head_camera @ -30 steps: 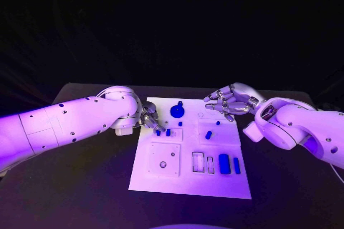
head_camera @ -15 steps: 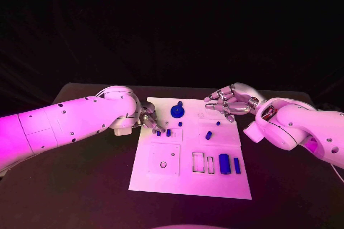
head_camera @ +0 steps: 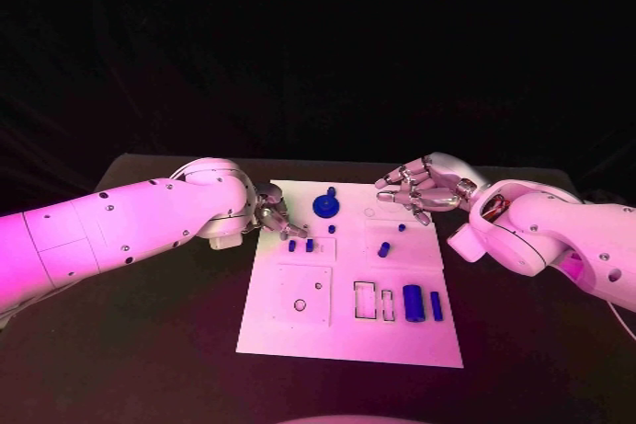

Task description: Assemble the parts on the task board

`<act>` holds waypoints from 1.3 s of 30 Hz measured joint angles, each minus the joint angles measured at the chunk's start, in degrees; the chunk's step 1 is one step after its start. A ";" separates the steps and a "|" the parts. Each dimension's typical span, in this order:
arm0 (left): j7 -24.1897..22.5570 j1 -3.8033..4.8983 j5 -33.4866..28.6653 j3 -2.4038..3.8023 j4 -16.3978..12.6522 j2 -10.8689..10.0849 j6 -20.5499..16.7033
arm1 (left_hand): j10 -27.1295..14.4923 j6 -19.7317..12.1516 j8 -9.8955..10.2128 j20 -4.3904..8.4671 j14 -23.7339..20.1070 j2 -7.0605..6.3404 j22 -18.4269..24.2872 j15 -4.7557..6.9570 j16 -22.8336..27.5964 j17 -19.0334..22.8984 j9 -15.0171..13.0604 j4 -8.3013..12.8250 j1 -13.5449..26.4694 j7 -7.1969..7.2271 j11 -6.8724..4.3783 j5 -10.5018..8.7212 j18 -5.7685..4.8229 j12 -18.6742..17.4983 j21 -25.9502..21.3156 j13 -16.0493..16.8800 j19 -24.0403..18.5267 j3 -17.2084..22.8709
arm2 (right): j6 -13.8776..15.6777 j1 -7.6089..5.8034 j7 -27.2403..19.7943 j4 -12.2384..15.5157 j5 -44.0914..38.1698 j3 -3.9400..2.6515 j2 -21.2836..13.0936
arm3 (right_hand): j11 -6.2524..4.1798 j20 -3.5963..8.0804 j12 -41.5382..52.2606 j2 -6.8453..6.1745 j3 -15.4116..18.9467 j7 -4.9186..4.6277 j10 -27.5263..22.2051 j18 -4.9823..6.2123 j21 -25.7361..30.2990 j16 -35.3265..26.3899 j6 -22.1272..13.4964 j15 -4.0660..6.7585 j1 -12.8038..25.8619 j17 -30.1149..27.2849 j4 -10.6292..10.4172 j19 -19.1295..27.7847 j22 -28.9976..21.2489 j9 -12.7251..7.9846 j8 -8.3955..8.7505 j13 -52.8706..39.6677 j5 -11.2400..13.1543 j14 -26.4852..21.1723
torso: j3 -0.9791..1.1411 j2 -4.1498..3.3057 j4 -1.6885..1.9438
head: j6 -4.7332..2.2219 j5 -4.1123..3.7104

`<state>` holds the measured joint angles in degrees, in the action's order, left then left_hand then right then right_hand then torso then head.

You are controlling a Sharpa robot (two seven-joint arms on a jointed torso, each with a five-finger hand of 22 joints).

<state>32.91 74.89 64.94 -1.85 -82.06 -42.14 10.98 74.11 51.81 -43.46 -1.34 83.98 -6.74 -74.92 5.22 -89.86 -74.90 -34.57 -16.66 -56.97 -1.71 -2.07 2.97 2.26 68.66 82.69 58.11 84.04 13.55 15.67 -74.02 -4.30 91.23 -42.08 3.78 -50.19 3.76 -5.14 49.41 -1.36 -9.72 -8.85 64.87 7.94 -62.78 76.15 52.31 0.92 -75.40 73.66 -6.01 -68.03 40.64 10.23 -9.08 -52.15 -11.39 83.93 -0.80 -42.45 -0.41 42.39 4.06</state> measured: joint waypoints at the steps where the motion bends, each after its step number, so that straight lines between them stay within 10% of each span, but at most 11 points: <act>1: -0.18 0.00 -0.08 0.06 -0.05 -0.07 -0.81 | -0.81 -0.39 0.30 0.00 0.00 0.12 0.00 0.00 0.00 0.00 0.00 -0.04 0.19 -0.31 0.08 0.00 0.00 -0.67 -0.73 -0.82 0.00 -0.94 | 0.00 0.00 0.00 -0.02 0.00 0.00 0.01 | 0.00 0.00 0.00 0.00 0.00 0.00 0.00 0.00 0.00 0.00 0.00 0.00 0.00 0.00 0.00 0.00 -0.01 0.00 0.00 0.00 0.00 0.00 | 0.00 0.00 0.01 | -0.02 -0.03; 5: -1.50 0.08 -1.69 0.28 -0.04 -0.40 -4.91 | -7.34 -3.17 1.99 -0.46 -0.01 1.13 0.50 -0.68 0.47 -0.01 0.48 -0.01 0.43 -1.40 1.20 0.00 1.39 -7.31 -9.39 -9.01 -1.33 -4.10 | 0.00 0.03 0.00 -0.10 0.02 0.00 0.09 | 0.00 0.00 0.00 0.00 0.00 0.00 0.00 0.00 0.00 0.00 0.00 0.00 0.00 0.00 0.00 0.00 -0.01 0.00 0.00 0.00 0.00 0.00 | 0.03 0.02 0.01 | -0.05 -0.07; 9: -3.85 0.12 -5.14 0.36 0.40 -0.69 -8.05 | -18.47 -7.90 4.73 -2.67 -1.96 3.11 19.62 -3.52 16.04 0.26 2.18 -0.13 -1.37 -4.40 3.81 0.00 6.53 -16.98 -36.84 -19.02 -12.69 -7.85 | 0.00 0.03 0.00 -0.14 0.03 0.00 0.18 | 0.00 0.00 0.00 0.00 0.00 0.00 0.00 0.00 0.19 0.00 0.00 0.00 0.00 0.00 0.00 0.00 -0.01 0.00 0.00 0.00 0.00 0.00 | 0.07 0.03 0.01 | -0.19 -0.12; 15: -9.29 0.12 -7.63 0.15 0.84 -0.83 -9.98 | -25.07 -11.60 8.55 -5.26 -15.83 3.90 33.45 -6.02 46.22 21.14 6.37 2.39 -14.54 -7.09 6.94 -0.13 7.58 -24.27 -55.07 -25.51 -18.16 -9.51 | 0.00 0.05 0.00 -0.17 0.06 0.00 0.19 | 0.01 0.00 0.00 0.00 0.16 0.03 0.00 0.00 0.19 -0.06 -0.35 0.00 0.00 0.00 0.16 0.00 -0.02 0.00 0.00 0.08 -0.05 0.00 | 0.13 0.07 0.04 | -0.31 -0.21; 22: -19.83 -0.49 -7.28 -0.09 0.36 -0.10 -13.93 | -22.33 -6.02 20.93 -5.29 -16.57 3.29 40.60 -6.17 55.50 28.94 18.16 7.03 -31.34 -7.50 7.60 -0.01 7.58 -39.42 -62.43 -40.28 -16.11 -5.33 | 0.08 0.08 0.00 -0.44 0.09 0.01 0.44 | -0.16 0.00 0.00 0.45 0.16 0.03 -0.17 0.00 0.41 -0.28 -0.36 0.00 -0.46 0.00 0.16 0.00 -0.18 0.00 0.00 0.25 -0.93 0.00 | 0.08 0.12 0.07 | -0.65 -0.33; 33: -25.45 -1.58 -1.72 -0.64 0.25 1.15 -16.67 | -19.17 -2.33 25.52 -4.81 -14.84 1.75 40.92 -5.99 56.28 30.31 22.64 8.96 -33.95 -7.49 7.65 -0.01 7.58 -44.07 -62.56 -46.45 -14.38 -5.32 | 0.23 0.12 0.00 -0.62 0.14 0.01 0.57 | -0.16 0.00 0.00 0.45 0.15 0.03 -0.17 0.00 0.41 -0.28 -0.36 0.00 -0.46 0.00 0.16 0.00 -0.18 0.00 0.00 0.31 -0.93 0.00 | 0.11 0.07 0.01 | -1.22 -0.65; 39: -25.87 -1.91 2.76 -0.84 0.99 2.70 -16.92 | -17.80 -0.46 26.59 -4.40 -10.47 1.49 39.30 -5.62 48.09 25.09 23.91 9.10 -33.68 -6.90 7.15 -0.01 7.58 -45.04 -60.13 -48.41 -11.31 -5.47 | 0.23 0.12 0.00 -0.66 0.21 0.01 0.58 | -0.16 0.00 0.00 0.45 0.15 0.03 -0.17 0.00 0.41 -0.28 -0.36 0.00 -0.46 0.00 0.16 0.00 -0.18 0.00 0.00 0.30 -0.93 0.00 | 0.08 0.03 0.01 | -1.36 -0.77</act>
<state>7.04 72.98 67.70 -2.69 -81.07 -39.44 -5.94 56.31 51.35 -16.86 -5.74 73.51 -5.25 -35.62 -0.40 -41.77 -49.81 -10.67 -7.56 -90.65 -8.60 5.08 2.96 9.84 23.62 22.56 9.70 72.73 8.08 15.90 -73.90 -4.30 90.57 -41.88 3.79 -49.62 3.60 -5.14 49.40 -0.91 -9.57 -8.82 64.70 7.94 -62.37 75.87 51.95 0.92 -75.87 73.67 -5.85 -68.03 40.46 10.23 -9.07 -51.85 -12.32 83.93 -0.72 -42.42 -0.41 41.03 3.28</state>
